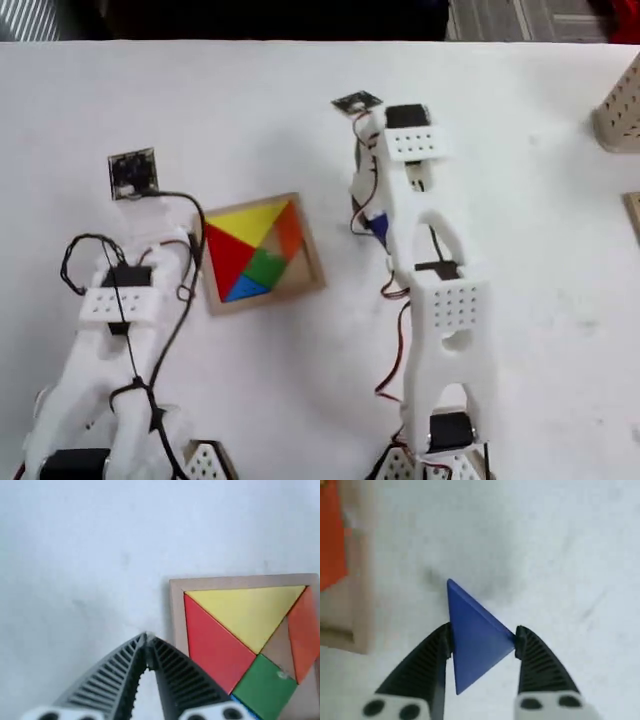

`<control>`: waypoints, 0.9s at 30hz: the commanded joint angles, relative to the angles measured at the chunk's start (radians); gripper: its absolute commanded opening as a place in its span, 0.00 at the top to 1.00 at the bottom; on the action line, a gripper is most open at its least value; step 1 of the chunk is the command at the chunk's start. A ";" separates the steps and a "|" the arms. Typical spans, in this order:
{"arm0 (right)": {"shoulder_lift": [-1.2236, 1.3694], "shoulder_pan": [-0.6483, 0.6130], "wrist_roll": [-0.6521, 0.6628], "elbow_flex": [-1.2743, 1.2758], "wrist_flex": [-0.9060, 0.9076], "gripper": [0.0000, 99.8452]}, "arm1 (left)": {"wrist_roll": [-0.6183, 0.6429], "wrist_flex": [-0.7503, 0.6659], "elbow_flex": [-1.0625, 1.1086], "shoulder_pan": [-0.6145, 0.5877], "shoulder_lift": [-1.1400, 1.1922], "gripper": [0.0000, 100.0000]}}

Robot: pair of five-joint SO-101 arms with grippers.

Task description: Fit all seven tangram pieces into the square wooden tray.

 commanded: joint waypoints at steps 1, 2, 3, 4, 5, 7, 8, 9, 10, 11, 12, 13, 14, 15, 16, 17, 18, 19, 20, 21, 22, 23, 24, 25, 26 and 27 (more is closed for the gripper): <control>-0.094 -0.068 -0.054 -0.006 0.039 0.98 | -0.003 -0.064 -0.034 -0.028 -0.024 0.98; -0.096 -0.074 -0.092 -0.006 0.042 0.98 | -0.003 -0.068 -0.034 -0.035 -0.024 0.98; -0.096 -0.087 -0.120 -0.006 0.042 0.98 | -0.002 -0.068 -0.034 -0.039 -0.024 0.98; -0.094 -0.101 -0.146 -0.006 0.044 0.98 | -0.002 -0.068 -0.034 -0.039 -0.024 0.98; -0.090 -0.113 -0.172 -0.006 0.044 0.98 | -0.002 -0.068 -0.035 -0.039 -0.024 0.98; -0.087 -0.147 -0.209 0.005 0.045 0.98 | -0.002 -0.068 -0.035 -0.039 -0.024 0.98; -0.094 -0.162 -0.229 0.023 0.045 0.98 | -0.002 -0.068 -0.037 -0.039 -0.024 0.98; -0.096 -0.182 -0.250 0.034 0.045 0.98 | -0.002 -0.068 -0.037 -0.045 -0.024 0.98; -0.097 -0.202 -0.265 0.041 0.045 0.98 | -0.002 -0.068 -0.038 -0.050 -0.024 0.98; -0.102 -0.222 -0.281 0.048 0.045 0.98 | -0.002 -0.068 -0.038 -0.050 -0.024 0.98; -0.108 -0.243 -0.292 0.054 0.045 0.98 | -0.002 -0.068 -0.038 -0.050 -0.024 0.98; -0.114 -0.262 -0.301 0.060 0.044 0.98 | -0.002 -0.068 -0.038 -0.050 -0.024 0.98; -0.120 -0.278 -0.308 0.064 0.044 0.98 | -0.002 -0.068 -0.038 -0.050 -0.024 0.98; -0.127 -0.295 -0.318 0.069 0.044 0.98 | -0.002 -0.068 -0.038 -0.050 -0.024 0.98; -0.130 -0.309 -0.328 0.069 0.044 0.98 | -0.002 -0.068 -0.038 -0.050 -0.024 0.98; -0.131 -0.323 -0.336 0.069 0.042 0.98 | -0.002 -0.068 -0.038 -0.050 -0.024 0.98; -0.131 -0.335 -0.342 0.069 0.039 0.98 | -0.002 -0.068 -0.038 -0.050 -0.024 0.98; -0.130 -0.346 -0.350 0.069 0.036 0.98 | -0.002 -0.068 -0.038 -0.050 -0.024 0.98; -0.127 -0.358 -0.359 0.071 0.025 0.98 | -0.002 -0.068 -0.038 -0.050 -0.024 0.98; -0.122 -0.369 -0.367 0.071 0.015 0.98 | -0.002 -0.068 -0.038 -0.050 -0.024 0.98; -0.113 -0.380 -0.370 0.071 0.010 0.98 | -0.002 -0.068 -0.037 -0.050 -0.024 0.98; -0.101 -0.392 -0.373 0.069 0.005 0.98 | -0.002 -0.068 -0.037 -0.050 -0.024 0.98; -0.090 -0.404 -0.373 0.066 0.001 0.98 | -0.003 -0.068 -0.037 -0.050 -0.024 0.98; -0.081 -0.420 -0.373 0.061 -0.001 0.98 | -0.003 -0.068 -0.037 -0.050 -0.024 0.98; -0.076 -0.430 -0.371 0.061 -0.010 0.97 | -0.003 -0.068 -0.037 -0.050 -0.025 0.98; -0.073 -0.438 -0.368 0.061 -0.018 0.94 | -0.003 -0.068 -0.037 -0.050 -0.025 0.98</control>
